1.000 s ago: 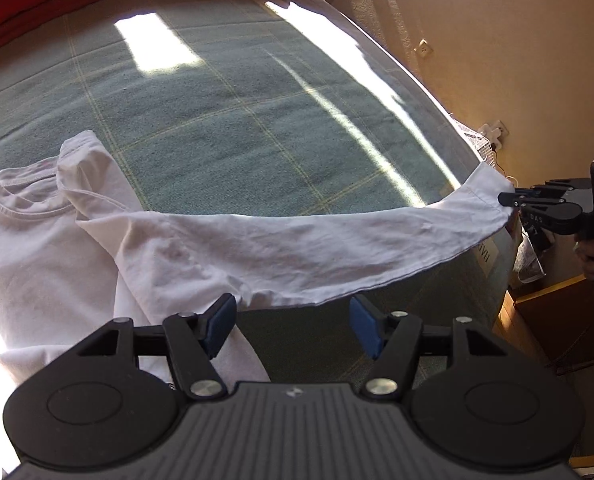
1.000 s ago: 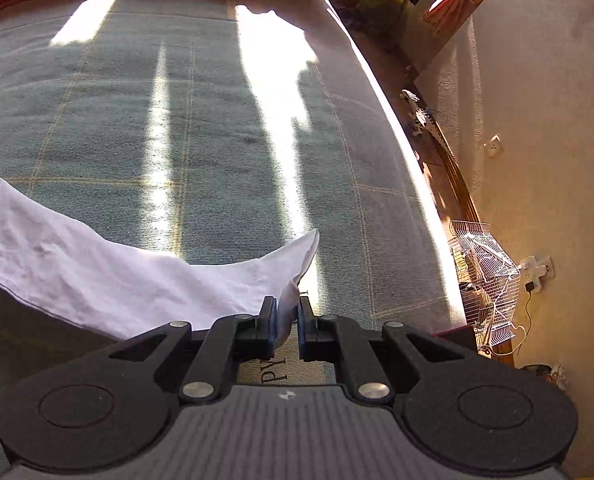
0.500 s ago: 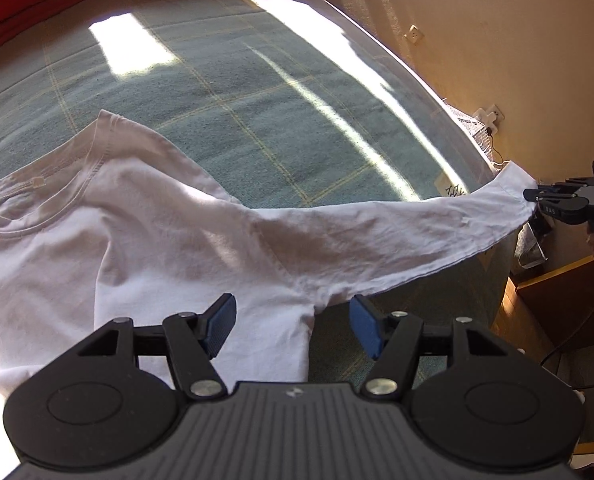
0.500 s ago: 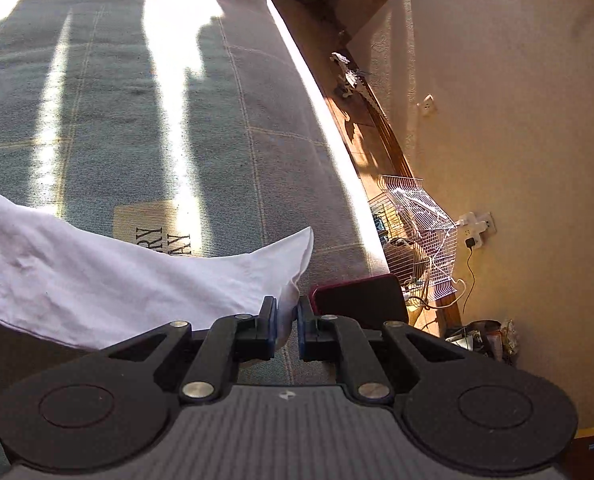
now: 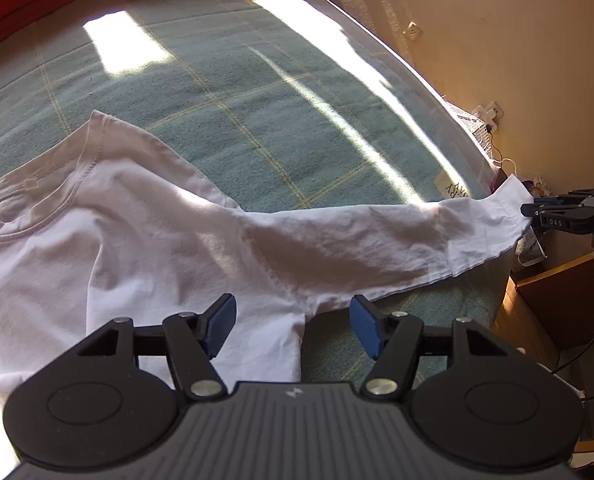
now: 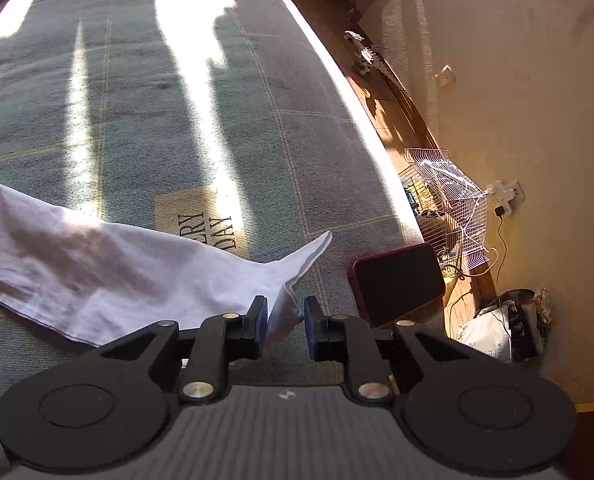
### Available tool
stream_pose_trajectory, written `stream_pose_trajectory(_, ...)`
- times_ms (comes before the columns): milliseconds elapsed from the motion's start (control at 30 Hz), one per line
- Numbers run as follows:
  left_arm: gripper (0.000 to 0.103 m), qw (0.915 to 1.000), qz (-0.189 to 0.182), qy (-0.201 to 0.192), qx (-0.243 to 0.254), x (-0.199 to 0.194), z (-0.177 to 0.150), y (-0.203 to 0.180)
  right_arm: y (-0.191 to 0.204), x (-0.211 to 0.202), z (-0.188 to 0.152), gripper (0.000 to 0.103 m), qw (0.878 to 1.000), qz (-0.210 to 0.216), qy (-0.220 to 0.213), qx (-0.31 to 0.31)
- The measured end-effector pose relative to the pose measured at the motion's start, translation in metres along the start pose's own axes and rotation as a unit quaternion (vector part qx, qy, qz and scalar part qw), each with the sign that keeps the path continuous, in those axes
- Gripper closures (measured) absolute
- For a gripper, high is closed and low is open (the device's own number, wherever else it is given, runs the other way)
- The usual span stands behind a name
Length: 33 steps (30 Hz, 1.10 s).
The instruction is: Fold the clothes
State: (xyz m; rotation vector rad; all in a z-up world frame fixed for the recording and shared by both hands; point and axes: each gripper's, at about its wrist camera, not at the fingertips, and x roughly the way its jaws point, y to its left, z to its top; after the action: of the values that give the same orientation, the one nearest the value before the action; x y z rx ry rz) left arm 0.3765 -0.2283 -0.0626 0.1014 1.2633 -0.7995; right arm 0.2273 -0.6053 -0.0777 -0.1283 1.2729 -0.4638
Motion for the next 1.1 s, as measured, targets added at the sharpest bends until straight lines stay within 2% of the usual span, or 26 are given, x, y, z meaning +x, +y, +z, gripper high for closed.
stream_pose_trajectory(200, 0.04, 1.0, 0.0, 0.001, -0.001, 0.001, 0.001, 0.001, 0.005, -0.014, 0.002, 0.079, 0.999, 0.02, -0.022, 0.017)
stream_pose_trajectory(333, 0.04, 1.0, 0.004, 0.003, 0.002, 0.004, 0.001, 0.001, 0.019, -0.016, 0.018, 0.079, 0.993, 0.107, -0.046, 0.03)
stream_pose_trajectory(467, 0.04, 0.9998, 0.02, 0.01, 0.0, 0.009, -0.001, 0.003, 0.051, -0.008, 0.037, 0.08, 0.979, 0.196, -0.06, 0.021)
stream_pose_trajectory(600, 0.04, 0.9994, 0.03, 0.016, -0.009, 0.012, -0.004, 0.008, 0.086, -0.002, 0.05, 0.082, 0.964, 0.253, -0.077, -0.011)
stream_pose_trajectory(667, 0.04, 0.9992, 0.032, 0.017, -0.015, 0.013, -0.005, 0.011, 0.102, 0.002, 0.059, 0.087, 0.955, 0.286, -0.077, -0.024)
stream_pose_trajectory(767, 0.04, 0.999, 0.035, 0.019, -0.02, 0.014, -0.006, 0.014, 0.128, 0.01, 0.073, 0.087, 0.941, 0.326, -0.074, -0.044)
stream_pose_trajectory(1100, 0.04, 0.9986, 0.043, 0.011, -0.03, 0.013, -0.004, 0.02, 0.183, 0.012, 0.094, 0.087, 0.905, 0.405, -0.067, -0.108)
